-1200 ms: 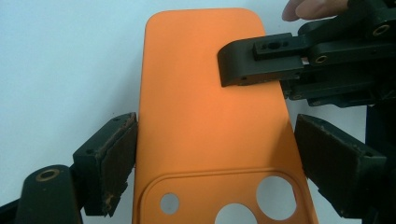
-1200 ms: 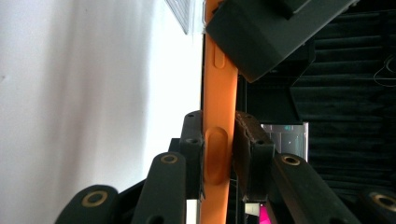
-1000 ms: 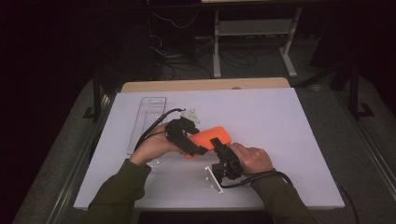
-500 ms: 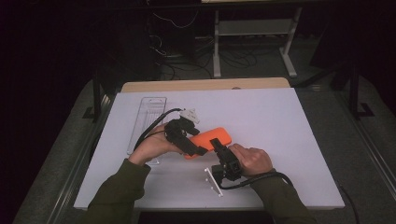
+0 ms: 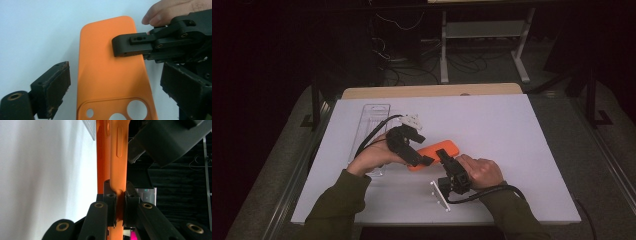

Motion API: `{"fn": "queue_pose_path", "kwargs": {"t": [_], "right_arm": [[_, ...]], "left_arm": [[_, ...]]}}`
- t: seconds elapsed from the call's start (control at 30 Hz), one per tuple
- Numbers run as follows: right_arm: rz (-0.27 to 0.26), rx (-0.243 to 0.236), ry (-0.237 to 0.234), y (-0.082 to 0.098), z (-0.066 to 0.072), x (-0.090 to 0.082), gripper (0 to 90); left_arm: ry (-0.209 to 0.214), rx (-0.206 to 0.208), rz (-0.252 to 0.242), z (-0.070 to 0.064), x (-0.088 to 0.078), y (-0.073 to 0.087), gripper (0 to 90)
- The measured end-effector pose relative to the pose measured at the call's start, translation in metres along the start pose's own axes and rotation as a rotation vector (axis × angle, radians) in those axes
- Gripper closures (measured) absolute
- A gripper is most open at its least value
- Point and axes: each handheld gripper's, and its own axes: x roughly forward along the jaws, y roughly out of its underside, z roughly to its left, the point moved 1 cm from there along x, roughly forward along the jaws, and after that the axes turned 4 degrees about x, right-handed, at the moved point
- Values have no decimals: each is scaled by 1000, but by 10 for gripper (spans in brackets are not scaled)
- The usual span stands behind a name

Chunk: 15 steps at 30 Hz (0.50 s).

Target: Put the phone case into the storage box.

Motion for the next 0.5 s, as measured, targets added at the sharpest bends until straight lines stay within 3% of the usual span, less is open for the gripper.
{"fn": "queue_pose_path", "kwargs": {"t": [0.13, 0.4, 0.43, 0.5], "right_arm": [[4, 3, -2, 1, 0, 0, 819], [17, -24, -18, 5, -3, 0, 817], [20, 5, -4, 7, -2, 0, 817], [23, 10, -7, 9, -2, -1, 817]], "left_arm": [[-7, 1, 5, 0, 0, 1, 3], [-17, 18, -3, -1, -2, 2, 0], [-23, 16, -10, 0, -4, 2, 0], [-25, 19, -5, 0, -5, 2, 0]]}}
